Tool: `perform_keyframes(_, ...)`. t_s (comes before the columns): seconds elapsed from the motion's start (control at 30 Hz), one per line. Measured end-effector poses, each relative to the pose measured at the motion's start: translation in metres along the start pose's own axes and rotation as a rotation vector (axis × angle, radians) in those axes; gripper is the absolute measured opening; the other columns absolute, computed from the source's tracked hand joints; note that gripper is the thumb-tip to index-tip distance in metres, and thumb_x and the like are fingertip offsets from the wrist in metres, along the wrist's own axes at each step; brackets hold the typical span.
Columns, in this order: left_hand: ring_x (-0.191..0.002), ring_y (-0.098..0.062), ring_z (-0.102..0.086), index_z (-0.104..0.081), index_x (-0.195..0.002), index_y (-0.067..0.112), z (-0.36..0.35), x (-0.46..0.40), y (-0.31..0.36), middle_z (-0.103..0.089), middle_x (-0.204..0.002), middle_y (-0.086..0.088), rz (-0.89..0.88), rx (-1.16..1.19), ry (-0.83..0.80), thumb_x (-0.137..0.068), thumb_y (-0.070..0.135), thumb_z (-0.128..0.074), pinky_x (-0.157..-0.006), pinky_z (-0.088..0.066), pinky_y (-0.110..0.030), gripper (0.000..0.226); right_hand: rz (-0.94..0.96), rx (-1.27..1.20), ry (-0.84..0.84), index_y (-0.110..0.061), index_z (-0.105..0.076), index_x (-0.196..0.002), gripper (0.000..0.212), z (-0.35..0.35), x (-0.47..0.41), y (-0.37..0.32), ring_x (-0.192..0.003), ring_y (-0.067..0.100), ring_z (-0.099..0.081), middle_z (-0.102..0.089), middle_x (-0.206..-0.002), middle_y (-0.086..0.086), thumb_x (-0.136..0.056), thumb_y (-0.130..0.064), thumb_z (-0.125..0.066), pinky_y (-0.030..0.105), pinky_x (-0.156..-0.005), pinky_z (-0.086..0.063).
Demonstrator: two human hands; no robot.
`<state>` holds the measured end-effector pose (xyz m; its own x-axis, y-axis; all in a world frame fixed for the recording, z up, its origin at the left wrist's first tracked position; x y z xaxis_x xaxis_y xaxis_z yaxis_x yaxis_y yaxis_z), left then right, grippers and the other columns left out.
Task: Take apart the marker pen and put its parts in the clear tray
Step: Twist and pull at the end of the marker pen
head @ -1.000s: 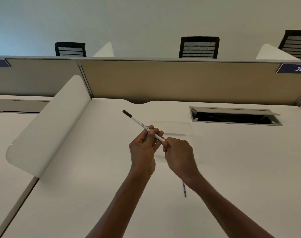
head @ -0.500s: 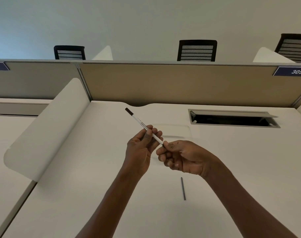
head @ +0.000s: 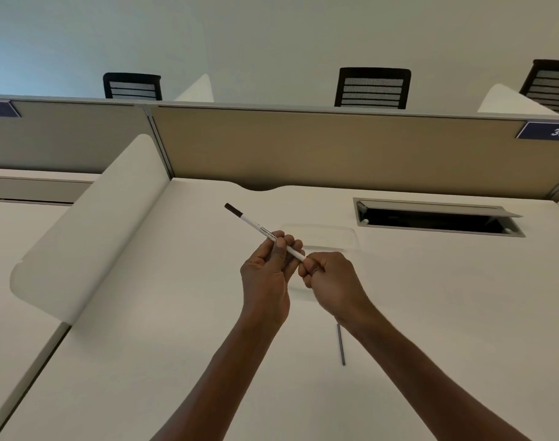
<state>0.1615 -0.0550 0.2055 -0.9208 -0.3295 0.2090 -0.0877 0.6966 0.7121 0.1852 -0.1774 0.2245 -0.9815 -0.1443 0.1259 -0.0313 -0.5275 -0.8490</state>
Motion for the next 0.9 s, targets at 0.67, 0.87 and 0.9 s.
perform_keyframes(0.67, -0.089, -0.022, -0.069, -0.062, -0.105, 0.003, -0.033, -0.002, 0.022, -0.068, -0.084, -0.006, 0.054, -0.076, -0.265, -0.098, 0.007, -0.046, -0.081, -0.058, -0.032, 0.018, -0.249, -0.507, -0.673, -0.006, -0.064, -0.086, 0.033, -0.015, 0.008, -0.013, -0.052, 0.010, -0.051, -0.061, -0.069, 0.006, -0.104, -0.023, -0.042, 0.017, -0.045, -0.039)
perform_keyframes(0.87, -0.088, -0.021, -0.071, -0.064, -0.105, 0.003, -0.015, 0.003, 0.015, -0.070, -0.083, -0.007, -0.043, -0.036, -0.069, -0.097, 0.007, -0.049, -0.081, -0.058, -0.029, 0.018, -0.111, -0.222, -0.304, -0.010, -0.057, -0.070, 0.035, -0.007, -0.003, -0.013, -0.046, 0.007, -0.042, -0.049, -0.056, -0.001, -0.102, -0.013, -0.042, 0.018, -0.049, -0.034)
perform_keyframes(0.9, -0.090, -0.021, -0.071, -0.064, -0.105, 0.004, -0.012, 0.005, 0.014, -0.071, -0.083, -0.007, -0.050, -0.017, -0.039, -0.097, 0.007, -0.049, -0.081, -0.058, -0.029, 0.017, -0.071, -0.140, -0.243, -0.012, -0.057, -0.066, 0.036, -0.004, -0.003, -0.015, -0.051, 0.011, -0.044, -0.050, -0.058, 0.000, -0.099, -0.011, -0.043, 0.023, -0.053, -0.036)
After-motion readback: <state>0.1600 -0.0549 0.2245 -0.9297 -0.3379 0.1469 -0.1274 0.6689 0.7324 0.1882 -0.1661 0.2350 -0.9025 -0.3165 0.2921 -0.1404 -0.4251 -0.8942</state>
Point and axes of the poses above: each hand's wrist, its own x-axis away from the middle knuckle, its own z-axis out of the back of the hand, y = z × x, the point moved 10 cm from there along -x, towards the middle knuckle
